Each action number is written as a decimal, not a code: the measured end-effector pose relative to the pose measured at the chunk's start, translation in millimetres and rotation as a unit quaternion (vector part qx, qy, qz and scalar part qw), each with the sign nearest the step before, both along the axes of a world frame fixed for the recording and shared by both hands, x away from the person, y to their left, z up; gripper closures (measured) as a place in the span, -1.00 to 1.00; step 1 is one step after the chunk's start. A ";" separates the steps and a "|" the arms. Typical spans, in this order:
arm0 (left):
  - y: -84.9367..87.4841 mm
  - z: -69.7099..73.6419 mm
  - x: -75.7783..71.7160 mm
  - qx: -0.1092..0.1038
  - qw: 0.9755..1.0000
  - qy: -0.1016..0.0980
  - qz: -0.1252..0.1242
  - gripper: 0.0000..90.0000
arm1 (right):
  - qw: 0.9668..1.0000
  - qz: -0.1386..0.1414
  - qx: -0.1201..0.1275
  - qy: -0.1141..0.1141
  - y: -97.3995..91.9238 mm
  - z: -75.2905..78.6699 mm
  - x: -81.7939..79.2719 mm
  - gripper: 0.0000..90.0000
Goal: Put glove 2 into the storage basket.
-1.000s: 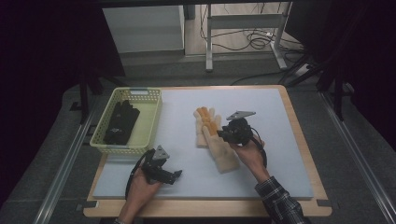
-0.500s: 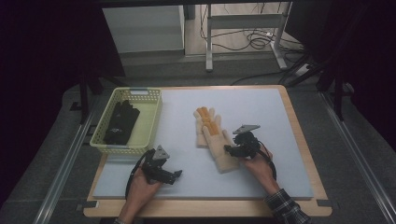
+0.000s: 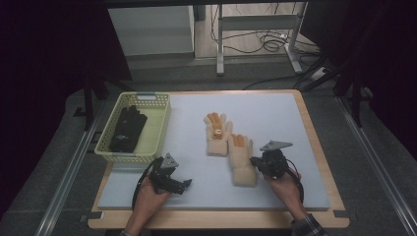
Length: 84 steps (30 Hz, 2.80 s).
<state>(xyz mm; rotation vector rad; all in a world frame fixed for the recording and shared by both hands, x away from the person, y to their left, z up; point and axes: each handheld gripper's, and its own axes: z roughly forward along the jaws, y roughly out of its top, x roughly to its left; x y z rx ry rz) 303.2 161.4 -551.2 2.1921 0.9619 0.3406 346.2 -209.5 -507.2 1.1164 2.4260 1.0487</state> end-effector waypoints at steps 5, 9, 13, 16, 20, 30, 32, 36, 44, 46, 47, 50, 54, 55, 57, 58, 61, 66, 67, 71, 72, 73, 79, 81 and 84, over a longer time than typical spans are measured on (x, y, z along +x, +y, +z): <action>0.0 0.0 0.0 0.000 1.000 0.000 0.000 -0.97 | 1.000 0.003 -0.003 -0.013 -4.2 7.5 -8.0 0.55; 0.0 0.0 0.0 0.000 1.000 0.000 0.000 -0.97 | 0.999 0.006 0.013 -0.029 6.6 15.4 7.7 0.38; 0.0 0.0 0.0 0.000 1.000 0.000 0.000 -0.97 | 0.999 0.017 0.019 -0.029 25.9 15.8 27.3 0.24; 0.0 0.0 -0.1 0.000 1.000 0.000 0.000 -0.97 | 0.999 0.025 0.019 -0.033 40.5 15.3 41.4 0.16; 0.0 0.0 -0.1 0.000 1.000 0.000 0.000 -0.97 | 0.999 0.031 0.022 -0.037 58.5 14.8 59.0 0.05; 0.1 0.0 0.0 0.000 1.000 0.000 0.000 -0.97 | 0.998 0.051 0.000 -0.035 100.2 3.3 97.1 -0.21; 0.4 0.2 0.1 0.002 1.000 0.000 -0.001 -0.97 | 0.998 0.052 -0.012 -0.033 107.1 0.4 103.9 -0.23; 0.4 0.2 0.1 0.002 1.000 0.000 -0.001 -0.97 | 0.998 0.059 -0.023 -0.029 120.4 -4.9 115.3 -0.24; 0.4 0.1 0.1 0.002 1.000 0.000 -0.001 -0.97 | 0.997 0.047 -0.056 -0.015 132.7 -14.8 124.5 0.26; 0.4 0.1 0.1 0.002 1.000 0.000 -0.001 -0.97 | 0.998 0.045 -0.048 -0.007 130.6 -11.6 124.8 0.32; 0.2 0.1 0.0 0.001 1.000 0.001 -0.001 -0.97 | 0.998 0.044 -0.044 -0.007 129.4 -9.1 124.4 0.33; 0.2 0.0 0.0 0.000 1.000 0.001 -0.001 -0.97 | 0.998 0.043 -0.033 -0.016 126.3 1.3 121.8 0.33; 0.4 0.1 0.1 0.001 1.000 0.001 -0.001 -0.97 | 0.998 0.053 -0.023 -0.026 124.8 17.9 115.0 0.33; 0.4 0.1 0.1 0.002 1.000 0.001 -0.001 -0.97 | 0.998 0.056 -0.019 -0.030 125.1 23.7 111.9 0.33; 0.4 0.1 0.1 0.001 1.000 0.001 -0.002 -0.97 | 0.997 0.063 -0.014 -0.036 125.6 33.0 105.8 0.33; 0.4 0.1 0.1 0.001 1.000 0.000 -0.001 -0.97 | 0.997 0.065 -0.012 -0.038 125.9 36.5 103.3 0.33; 0.2 0.0 0.0 0.000 1.000 0.000 -0.001 -0.97 | 0.996 0.078 -0.011 -0.050 125.5 51.7 90.3 0.33; 0.3 0.1 0.1 0.001 1.000 0.000 -0.002 -0.97 | 0.995 0.086 0.006 -0.056 115.9 71.8 69.8 0.33; 0.4 0.2 0.1 0.002 1.000 0.000 -0.002 -0.97 | 0.994 0.088 0.009 -0.056 112.7 75.4 65.5 0.33; 0.3 0.2 0.1 0.001 1.000 0.000 -0.001 -0.97 | 0.995 0.082 0.010 -0.056 94.7 85.7 48.1 0.33; 0.1 0.1 0.0 0.000 1.000 0.000 0.000 -0.97 | 0.995 0.081 0.010 -0.054 90.6 86.8 45.6 0.33; 0.1 0.1 0.0 0.000 1.000 0.000 0.000 -0.97 | 0.996 0.078 0.011 -0.050 85.0 88.1 42.1 0.33; 0.1 0.1 0.1 0.000 1.000 0.000 0.000 -0.97 | 0.997 0.063 0.002 -0.045 49.9 92.4 12.8 0.33; 0.2 0.2 0.2 0.000 1.000 0.000 0.000 -0.97 | 0.997 0.059 -0.002 -0.042 40.2 90.7 5.0 0.33; 0.2 0.1 0.2 0.000 1.000 0.000 0.000 -0.97 | 0.998 0.048 -0.008 -0.038 26.9 82.6 -4.1 0.33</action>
